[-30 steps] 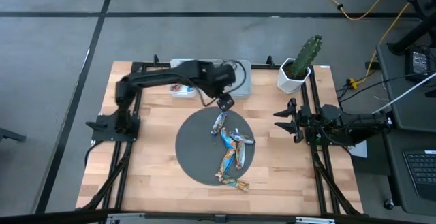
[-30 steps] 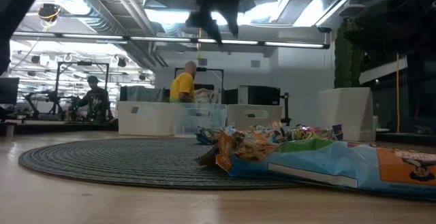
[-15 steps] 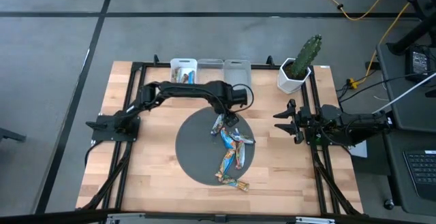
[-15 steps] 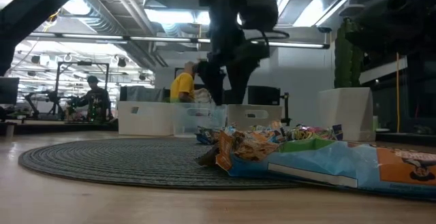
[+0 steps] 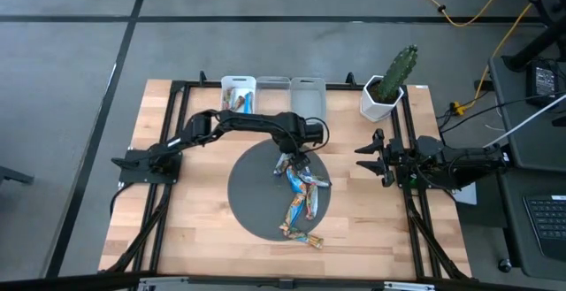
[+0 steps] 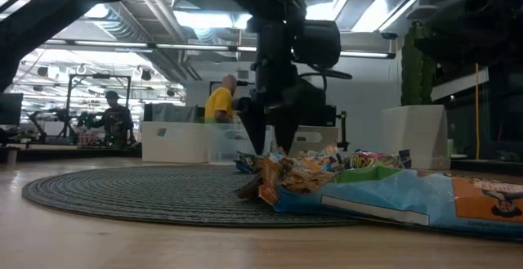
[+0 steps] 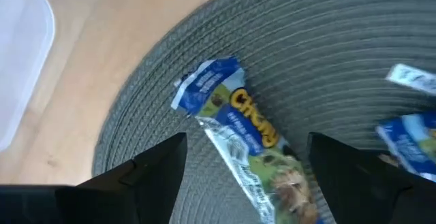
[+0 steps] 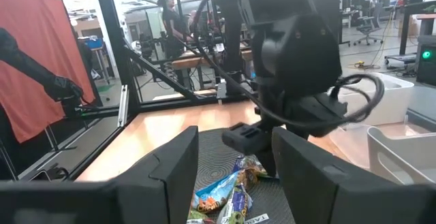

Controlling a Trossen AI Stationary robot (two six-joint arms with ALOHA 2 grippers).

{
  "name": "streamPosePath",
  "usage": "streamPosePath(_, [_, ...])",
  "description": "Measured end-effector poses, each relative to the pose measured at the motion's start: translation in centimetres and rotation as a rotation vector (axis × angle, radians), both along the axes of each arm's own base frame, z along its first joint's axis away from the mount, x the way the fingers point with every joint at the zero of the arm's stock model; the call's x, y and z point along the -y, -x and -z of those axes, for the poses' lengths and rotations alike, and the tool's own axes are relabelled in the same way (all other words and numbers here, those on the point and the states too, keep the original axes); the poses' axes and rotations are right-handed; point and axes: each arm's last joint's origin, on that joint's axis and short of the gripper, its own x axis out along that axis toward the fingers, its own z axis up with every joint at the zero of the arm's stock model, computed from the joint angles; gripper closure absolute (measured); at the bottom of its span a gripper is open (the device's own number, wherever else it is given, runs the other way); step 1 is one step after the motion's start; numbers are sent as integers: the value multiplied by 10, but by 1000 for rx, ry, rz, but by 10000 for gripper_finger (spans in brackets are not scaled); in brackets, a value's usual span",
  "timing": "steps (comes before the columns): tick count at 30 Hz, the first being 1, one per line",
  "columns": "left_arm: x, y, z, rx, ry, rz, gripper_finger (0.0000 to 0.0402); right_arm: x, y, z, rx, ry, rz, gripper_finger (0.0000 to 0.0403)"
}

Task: Pick and place Granola Bars by type
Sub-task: Put the blue granola bar into the gray bin

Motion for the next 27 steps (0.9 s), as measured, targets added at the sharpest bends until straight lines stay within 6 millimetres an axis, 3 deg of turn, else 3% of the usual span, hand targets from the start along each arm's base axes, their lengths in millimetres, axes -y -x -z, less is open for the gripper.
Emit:
streamPosePath(4, [-2,-1,6,-8,1,-2,118,0,0,0,1,0,0,214])
streamPosePath(8, [-4,-4,15,-6,23,-7,154,0,0,0,3,-1,0,214])
streamPosePath(18, [-5,-4,12,10,91,-16,317,0,0,-1,6,-5,-1,214])
streamPosePath(22, [3,-2,-20,35,99,-2,382,0,0,-1,6,-5,-1,214])
streamPosePath(24, [10,-1,-47,98,92,16,389,0,0,-1,11,-4,-1,214])
streamPosePath(27, [20,5,-104,252,60,31,380,0,0,-3,31,-5,-1,214])
